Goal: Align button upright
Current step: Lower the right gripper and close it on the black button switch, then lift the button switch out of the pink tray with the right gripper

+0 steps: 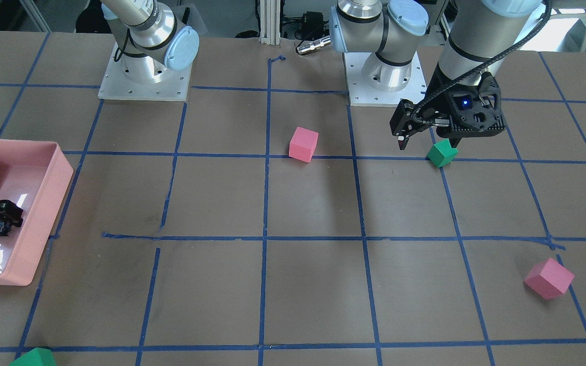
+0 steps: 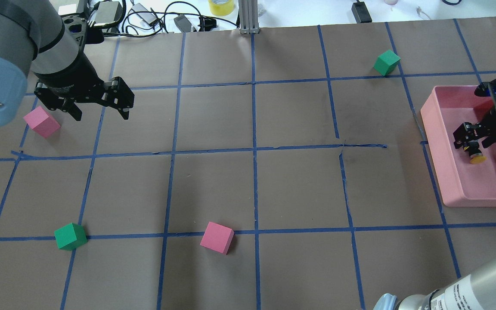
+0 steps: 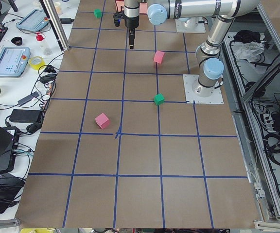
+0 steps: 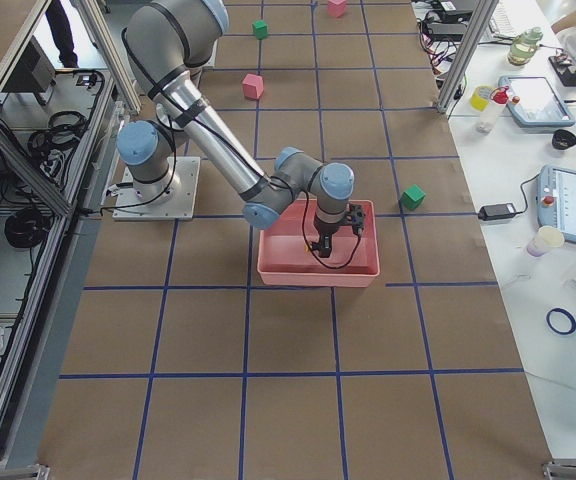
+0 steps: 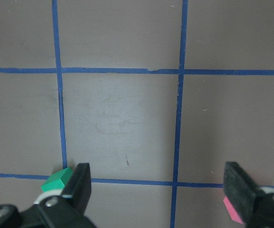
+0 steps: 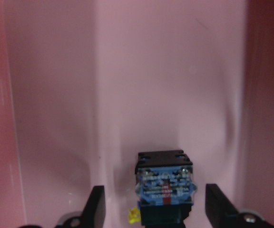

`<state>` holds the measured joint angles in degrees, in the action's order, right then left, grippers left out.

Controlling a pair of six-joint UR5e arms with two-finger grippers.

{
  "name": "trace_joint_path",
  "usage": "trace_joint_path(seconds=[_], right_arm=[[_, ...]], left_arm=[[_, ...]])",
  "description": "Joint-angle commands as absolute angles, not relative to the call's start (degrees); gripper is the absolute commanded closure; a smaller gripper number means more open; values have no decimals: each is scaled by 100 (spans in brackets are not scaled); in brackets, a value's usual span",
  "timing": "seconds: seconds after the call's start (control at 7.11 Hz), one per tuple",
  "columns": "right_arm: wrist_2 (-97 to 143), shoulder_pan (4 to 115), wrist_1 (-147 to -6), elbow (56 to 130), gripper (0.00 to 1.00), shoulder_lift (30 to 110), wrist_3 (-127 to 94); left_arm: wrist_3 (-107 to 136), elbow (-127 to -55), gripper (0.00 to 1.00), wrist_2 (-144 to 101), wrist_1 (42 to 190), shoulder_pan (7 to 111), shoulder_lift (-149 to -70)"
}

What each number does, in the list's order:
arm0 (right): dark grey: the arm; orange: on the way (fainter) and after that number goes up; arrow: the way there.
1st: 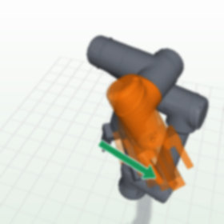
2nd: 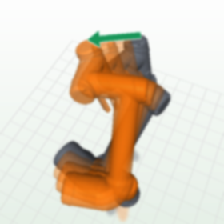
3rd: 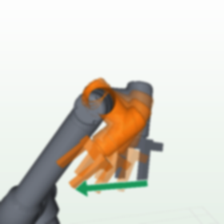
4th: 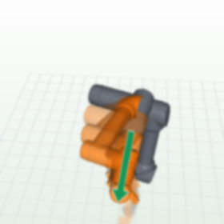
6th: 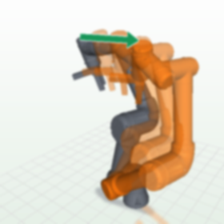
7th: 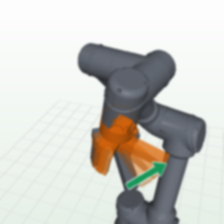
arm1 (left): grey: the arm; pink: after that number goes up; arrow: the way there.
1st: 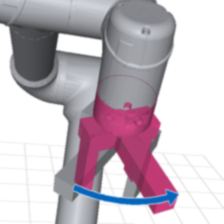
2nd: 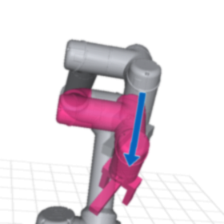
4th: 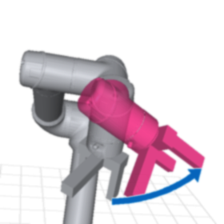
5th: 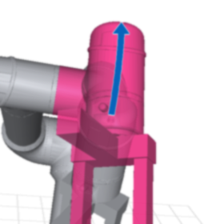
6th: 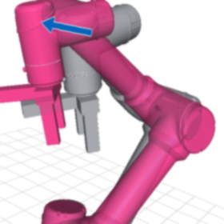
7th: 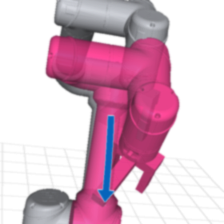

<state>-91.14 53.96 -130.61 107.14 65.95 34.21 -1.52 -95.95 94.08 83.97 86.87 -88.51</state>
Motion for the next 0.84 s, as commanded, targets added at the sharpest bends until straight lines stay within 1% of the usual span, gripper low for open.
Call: trace_joint_path(seconds=[0.0, 0.14, 0.42, 0.56, 0.7], right_arm=[[-9158, 5396, -13025, 10696, 96, 6618, 3410], [-9184, 5396, -13017, 10696, 100, 6636, 3410], [-9167, 5405, -12483, 10408, 100, 6854, 3401], [-9115, 5510, -11663, 10015, 100, 7177, 3323], [-9175, 5789, -10915, 9437, 100, 7381, 3227]], left_arm=[[-149, -9606, 0, 9404, 8376, 8684, -8859], [-149, -9606, 0, 9404, 8376, 8684, -8842], [-149, -9606, 0, 9404, 8358, 8675, -8842], [-158, -9606, 0, 9396, 8358, 8675, -8824], [-150, -9598, 0, 9396, 8332, 8675, -8824]])
